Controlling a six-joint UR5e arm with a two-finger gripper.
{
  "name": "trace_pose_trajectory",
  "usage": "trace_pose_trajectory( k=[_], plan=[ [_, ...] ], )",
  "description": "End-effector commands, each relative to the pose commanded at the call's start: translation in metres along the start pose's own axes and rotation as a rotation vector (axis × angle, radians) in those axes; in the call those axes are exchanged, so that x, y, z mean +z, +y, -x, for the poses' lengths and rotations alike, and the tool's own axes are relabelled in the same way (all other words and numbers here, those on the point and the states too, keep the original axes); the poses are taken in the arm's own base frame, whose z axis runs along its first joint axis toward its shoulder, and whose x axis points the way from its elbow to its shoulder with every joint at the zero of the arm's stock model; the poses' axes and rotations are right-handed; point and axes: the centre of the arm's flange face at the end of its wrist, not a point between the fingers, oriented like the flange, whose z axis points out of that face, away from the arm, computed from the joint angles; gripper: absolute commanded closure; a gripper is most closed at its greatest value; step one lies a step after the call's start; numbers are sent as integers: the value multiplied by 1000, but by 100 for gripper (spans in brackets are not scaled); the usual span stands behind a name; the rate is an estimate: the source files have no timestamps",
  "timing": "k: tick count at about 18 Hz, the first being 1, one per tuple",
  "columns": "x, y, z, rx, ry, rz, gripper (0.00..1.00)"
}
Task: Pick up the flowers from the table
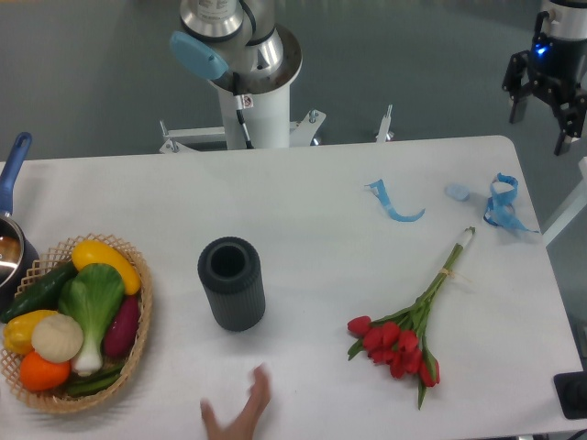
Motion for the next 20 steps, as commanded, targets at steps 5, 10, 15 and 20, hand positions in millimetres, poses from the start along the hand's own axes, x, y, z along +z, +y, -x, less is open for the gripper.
trace_pose_trajectory(
  k=[5,10,15,20],
  plan=[
    [-2,-4,-2,-3,1,4,0],
    [7,-6,-10,-48,12,-12,0],
    [34,-27,-20,-129,31,-36,0],
    [82,-66,-38,-224,37,-49,0]
  ],
)
